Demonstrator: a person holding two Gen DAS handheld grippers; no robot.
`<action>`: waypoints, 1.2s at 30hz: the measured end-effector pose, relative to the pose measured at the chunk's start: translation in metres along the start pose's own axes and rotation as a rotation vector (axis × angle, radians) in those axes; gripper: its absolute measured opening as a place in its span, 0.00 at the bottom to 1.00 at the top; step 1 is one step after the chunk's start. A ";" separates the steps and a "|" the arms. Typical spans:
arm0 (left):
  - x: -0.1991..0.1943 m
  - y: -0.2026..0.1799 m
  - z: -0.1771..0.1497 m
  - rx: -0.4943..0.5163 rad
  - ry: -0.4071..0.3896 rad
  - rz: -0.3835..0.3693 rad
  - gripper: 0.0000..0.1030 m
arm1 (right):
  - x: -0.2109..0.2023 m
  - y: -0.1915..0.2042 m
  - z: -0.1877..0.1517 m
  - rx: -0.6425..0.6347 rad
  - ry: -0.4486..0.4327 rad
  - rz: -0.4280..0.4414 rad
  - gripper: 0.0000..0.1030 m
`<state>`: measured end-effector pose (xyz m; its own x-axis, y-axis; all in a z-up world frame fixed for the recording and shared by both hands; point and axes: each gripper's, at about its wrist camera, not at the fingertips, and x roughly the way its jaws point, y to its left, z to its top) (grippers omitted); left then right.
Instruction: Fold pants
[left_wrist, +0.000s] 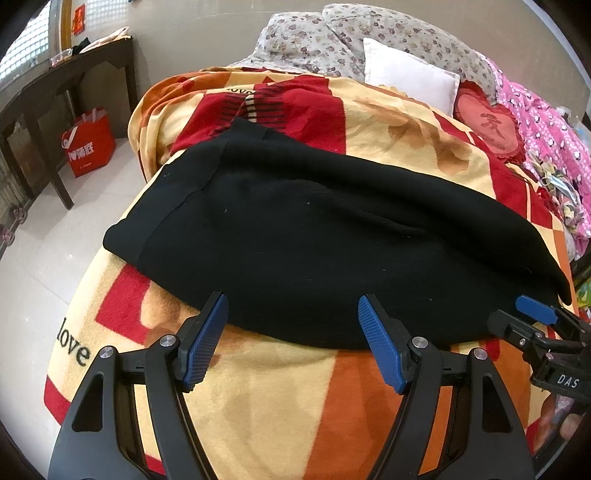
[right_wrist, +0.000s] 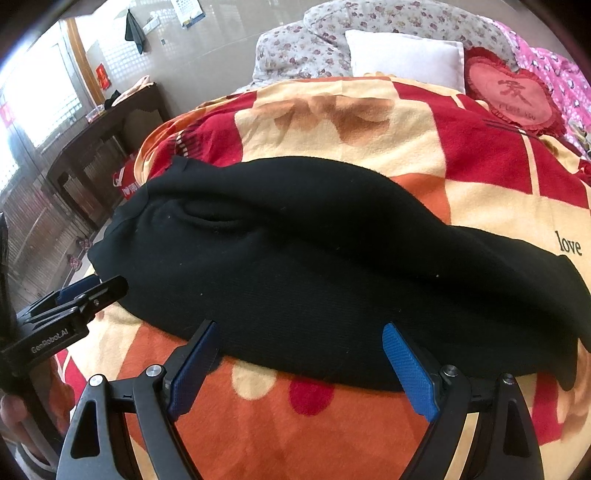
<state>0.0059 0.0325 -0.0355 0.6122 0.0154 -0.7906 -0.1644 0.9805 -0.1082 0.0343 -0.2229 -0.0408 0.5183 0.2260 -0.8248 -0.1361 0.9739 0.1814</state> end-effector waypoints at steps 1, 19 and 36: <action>0.000 0.001 0.000 -0.003 0.001 0.002 0.71 | 0.000 -0.001 0.000 0.004 0.000 0.002 0.86; 0.005 0.010 0.005 -0.026 0.014 0.013 0.71 | 0.008 -0.002 0.008 0.004 0.013 0.002 0.86; -0.004 0.057 0.001 -0.122 0.047 0.001 0.71 | 0.031 -0.052 0.055 0.099 -0.020 -0.085 0.86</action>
<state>-0.0051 0.0889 -0.0377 0.5757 0.0040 -0.8176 -0.2591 0.9494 -0.1778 0.1037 -0.2653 -0.0461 0.5413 0.1419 -0.8288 -0.0074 0.9864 0.1641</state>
